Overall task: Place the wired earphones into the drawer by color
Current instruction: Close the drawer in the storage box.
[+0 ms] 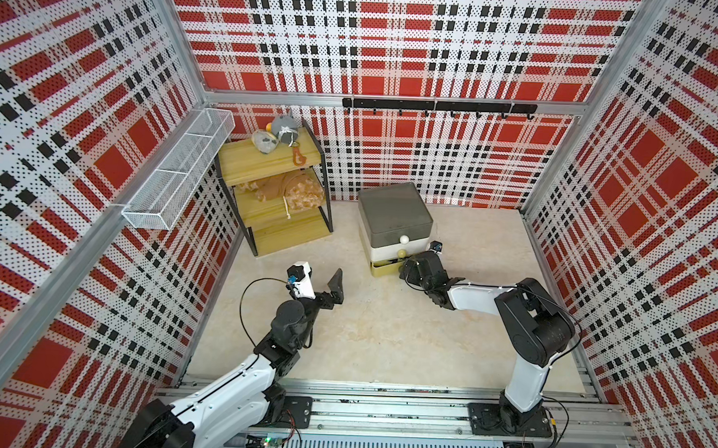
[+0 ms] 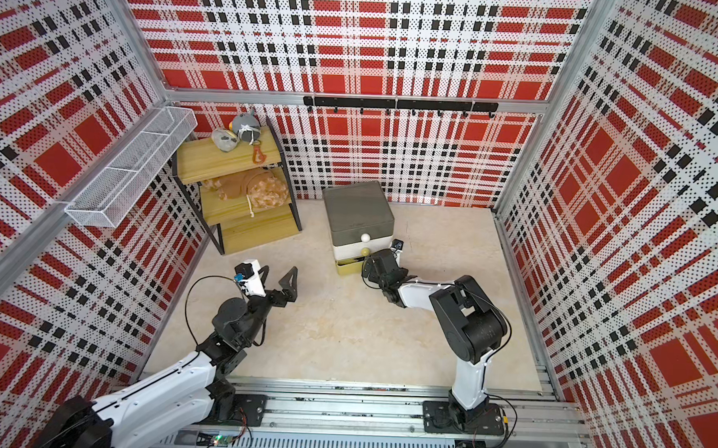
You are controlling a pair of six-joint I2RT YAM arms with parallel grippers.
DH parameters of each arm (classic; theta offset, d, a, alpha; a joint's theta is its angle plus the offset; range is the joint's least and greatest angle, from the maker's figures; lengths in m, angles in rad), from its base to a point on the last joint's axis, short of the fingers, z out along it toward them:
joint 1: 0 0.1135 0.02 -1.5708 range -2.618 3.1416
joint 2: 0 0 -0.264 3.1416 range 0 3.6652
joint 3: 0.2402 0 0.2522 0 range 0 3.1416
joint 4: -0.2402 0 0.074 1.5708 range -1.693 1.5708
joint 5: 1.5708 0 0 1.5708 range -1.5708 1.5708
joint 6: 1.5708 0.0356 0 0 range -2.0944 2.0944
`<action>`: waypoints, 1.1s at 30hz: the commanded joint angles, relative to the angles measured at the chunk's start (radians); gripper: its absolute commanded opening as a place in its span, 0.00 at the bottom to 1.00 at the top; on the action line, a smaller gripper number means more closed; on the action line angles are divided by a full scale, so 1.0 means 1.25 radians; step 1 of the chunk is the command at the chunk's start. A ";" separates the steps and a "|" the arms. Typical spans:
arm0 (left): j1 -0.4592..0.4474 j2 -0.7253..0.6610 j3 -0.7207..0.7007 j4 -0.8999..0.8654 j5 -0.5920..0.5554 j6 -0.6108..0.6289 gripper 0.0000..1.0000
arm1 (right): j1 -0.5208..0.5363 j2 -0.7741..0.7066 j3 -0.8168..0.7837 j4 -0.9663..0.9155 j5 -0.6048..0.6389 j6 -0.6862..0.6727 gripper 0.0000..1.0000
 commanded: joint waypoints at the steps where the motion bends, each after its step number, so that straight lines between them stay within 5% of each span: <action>1: 0.007 0.004 -0.012 0.024 -0.009 0.015 0.99 | -0.009 0.026 0.027 0.050 -0.006 -0.007 0.99; 33: 0.012 0.003 -0.016 0.032 -0.015 0.021 0.99 | -0.020 0.077 0.003 0.199 -0.033 0.038 0.99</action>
